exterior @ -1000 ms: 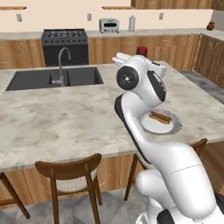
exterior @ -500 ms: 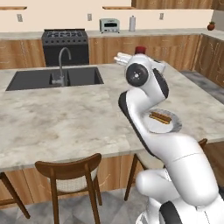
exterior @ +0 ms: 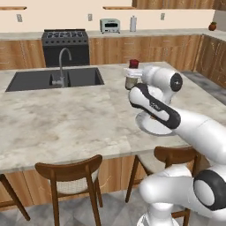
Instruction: Move the hot dog bun to the plate on the dining table and place the condiment next to that plate. Then navigate to the fridge and take the sausage and place it on the plate as well.
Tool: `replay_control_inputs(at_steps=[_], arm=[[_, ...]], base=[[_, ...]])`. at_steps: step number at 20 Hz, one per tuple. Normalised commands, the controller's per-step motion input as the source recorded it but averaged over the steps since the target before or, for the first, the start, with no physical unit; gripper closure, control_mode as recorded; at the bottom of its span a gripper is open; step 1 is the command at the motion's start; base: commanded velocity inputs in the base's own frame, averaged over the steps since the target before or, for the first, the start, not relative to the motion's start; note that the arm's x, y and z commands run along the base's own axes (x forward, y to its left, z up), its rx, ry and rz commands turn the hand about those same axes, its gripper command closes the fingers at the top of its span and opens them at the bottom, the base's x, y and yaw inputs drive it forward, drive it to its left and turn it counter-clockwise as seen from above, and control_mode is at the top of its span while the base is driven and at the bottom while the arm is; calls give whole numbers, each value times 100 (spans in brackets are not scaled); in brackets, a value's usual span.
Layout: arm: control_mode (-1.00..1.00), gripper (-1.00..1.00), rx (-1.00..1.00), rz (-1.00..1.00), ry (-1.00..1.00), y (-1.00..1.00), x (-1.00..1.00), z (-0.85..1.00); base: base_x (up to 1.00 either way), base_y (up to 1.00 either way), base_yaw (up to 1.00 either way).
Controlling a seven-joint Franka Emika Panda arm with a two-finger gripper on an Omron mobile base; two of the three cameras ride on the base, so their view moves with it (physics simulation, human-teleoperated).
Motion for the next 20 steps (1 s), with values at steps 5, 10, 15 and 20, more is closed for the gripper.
replay_control_inputs(at_steps=[5,10,15,20], arm=[[-100,100,-4,-17,6,40,33,-29],[-100,100,8,-57,14,43,39,-21],[-100,100,17,-56,12,41,44,0],[-100,100,17,-51,4,51,26,6]], base=[[0,0,0],[0,0,0],[0,0,0],[0,0,0]])
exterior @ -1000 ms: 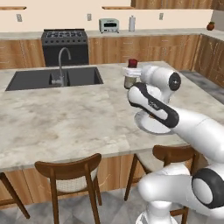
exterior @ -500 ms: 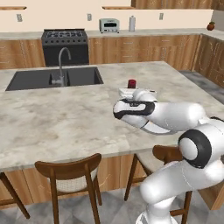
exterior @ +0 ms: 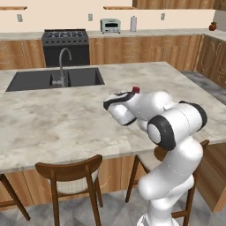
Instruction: Move the hot dog bun to the plate on the dining table and place the condiment next to that plate. Then navigate to the fridge and take the sausage and place it on the plate as well.
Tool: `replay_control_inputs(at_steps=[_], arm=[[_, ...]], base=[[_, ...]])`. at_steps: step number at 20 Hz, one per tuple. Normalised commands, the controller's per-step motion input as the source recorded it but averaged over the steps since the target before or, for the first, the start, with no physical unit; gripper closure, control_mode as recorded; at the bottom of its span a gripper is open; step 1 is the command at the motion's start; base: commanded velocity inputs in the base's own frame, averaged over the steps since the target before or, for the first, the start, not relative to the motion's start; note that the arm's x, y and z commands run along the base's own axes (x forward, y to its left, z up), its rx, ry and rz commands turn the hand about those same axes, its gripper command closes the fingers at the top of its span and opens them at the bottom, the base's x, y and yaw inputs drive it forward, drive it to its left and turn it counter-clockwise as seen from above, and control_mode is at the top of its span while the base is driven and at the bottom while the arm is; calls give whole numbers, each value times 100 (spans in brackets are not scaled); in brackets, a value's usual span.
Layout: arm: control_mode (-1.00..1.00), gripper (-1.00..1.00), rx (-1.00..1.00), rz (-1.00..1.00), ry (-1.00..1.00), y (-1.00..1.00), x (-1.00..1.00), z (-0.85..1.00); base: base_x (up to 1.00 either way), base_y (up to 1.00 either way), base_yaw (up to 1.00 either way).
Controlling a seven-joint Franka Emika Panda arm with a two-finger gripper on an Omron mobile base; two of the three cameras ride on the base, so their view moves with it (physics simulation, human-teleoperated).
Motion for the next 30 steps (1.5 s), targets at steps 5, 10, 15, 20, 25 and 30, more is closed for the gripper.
replay_control_inputs(at_steps=[5,10,15,20,25,30], arm=[[-100,100,6,-38,4,69,36,3],[-100,100,-9,-39,3,64,12,-1],[-100,100,-7,-3,7,29,3,-5],[-100,100,-9,62,2,13,-14,40],[-100,100,-7,67,-2,3,-5,61],[-100,100,0,63,-14,-45,1,66]], base=[[0,0,0],[0,0,0],[0,0,0],[0,0,0],[0,0,0],[0,0,0]])
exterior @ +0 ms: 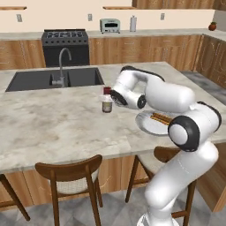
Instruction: Move the hot dog bun to the plate on the dining table and place the condiment next to that plate. Then navigate to the fridge and take the sausage and place it on the plate as well.
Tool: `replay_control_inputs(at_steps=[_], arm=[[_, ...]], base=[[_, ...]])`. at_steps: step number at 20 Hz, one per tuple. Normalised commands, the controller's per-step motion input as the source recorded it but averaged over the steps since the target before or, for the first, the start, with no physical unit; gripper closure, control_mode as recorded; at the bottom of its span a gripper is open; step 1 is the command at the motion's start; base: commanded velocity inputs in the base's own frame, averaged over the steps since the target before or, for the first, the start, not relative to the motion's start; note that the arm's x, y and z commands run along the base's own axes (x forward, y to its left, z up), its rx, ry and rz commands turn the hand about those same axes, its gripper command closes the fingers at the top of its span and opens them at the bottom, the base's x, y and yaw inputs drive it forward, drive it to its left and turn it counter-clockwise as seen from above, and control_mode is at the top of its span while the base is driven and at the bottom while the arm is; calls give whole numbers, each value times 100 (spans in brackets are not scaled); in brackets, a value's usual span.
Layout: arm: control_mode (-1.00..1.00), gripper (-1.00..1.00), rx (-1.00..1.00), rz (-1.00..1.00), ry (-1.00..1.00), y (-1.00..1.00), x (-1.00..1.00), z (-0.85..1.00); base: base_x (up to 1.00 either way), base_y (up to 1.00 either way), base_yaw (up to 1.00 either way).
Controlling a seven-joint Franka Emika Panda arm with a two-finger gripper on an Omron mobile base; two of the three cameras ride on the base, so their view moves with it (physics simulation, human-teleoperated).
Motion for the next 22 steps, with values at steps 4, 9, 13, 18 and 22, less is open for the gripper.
replay_control_inputs(at_steps=[4,9,13,18,22], arm=[[-100,100,0,42,0,-65,0,0],[-100,100,1,35,0,-46,0,-2],[-100,100,7,36,7,-15,0,-47],[-100,100,12,37,-8,-23,0,-90],[-100,100,7,37,-16,-18,2,-67]], base=[[0,0,0],[0,0,0],[0,0,0],[0,0,0],[0,0,0]])
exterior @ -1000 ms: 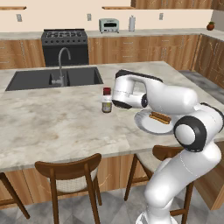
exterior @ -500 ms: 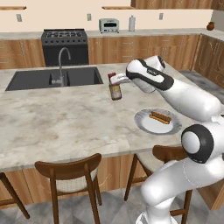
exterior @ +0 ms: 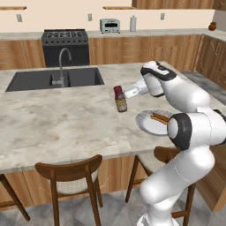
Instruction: Move the hot dog bun to the plate on the dining table and place the condiment next to that plate. Then navigate to the fridge and take the sausage and place it on the plate as well.
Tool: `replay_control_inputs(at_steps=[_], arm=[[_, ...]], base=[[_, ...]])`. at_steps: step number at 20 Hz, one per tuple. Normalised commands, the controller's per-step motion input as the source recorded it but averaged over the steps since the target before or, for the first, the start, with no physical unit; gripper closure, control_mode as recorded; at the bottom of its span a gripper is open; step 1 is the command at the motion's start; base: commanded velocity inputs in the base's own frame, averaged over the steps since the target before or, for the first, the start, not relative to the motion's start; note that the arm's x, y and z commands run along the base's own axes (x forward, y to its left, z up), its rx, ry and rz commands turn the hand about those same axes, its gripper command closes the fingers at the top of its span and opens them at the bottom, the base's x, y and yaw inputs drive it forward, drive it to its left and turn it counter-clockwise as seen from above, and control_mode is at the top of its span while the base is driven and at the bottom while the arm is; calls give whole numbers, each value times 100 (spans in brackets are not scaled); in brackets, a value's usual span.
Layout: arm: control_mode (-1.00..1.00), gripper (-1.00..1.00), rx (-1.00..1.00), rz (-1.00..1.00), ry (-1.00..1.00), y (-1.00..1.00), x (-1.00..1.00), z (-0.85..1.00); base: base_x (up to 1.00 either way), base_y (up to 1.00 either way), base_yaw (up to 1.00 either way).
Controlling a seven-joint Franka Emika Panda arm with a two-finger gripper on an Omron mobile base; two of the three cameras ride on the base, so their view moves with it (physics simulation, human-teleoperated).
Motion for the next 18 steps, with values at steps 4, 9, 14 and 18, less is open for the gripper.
replay_control_inputs(at_steps=[4,9,14,18], arm=[[-100,100,7,37,-17,-20,7,-50],[-100,100,4,28,-22,-18,2,-44],[-100,100,3,14,-11,0,0,-27],[-100,100,6,4,0,0,6,-31]], base=[[0,0,0],[0,0,0],[0,0,0],[0,0,0]])
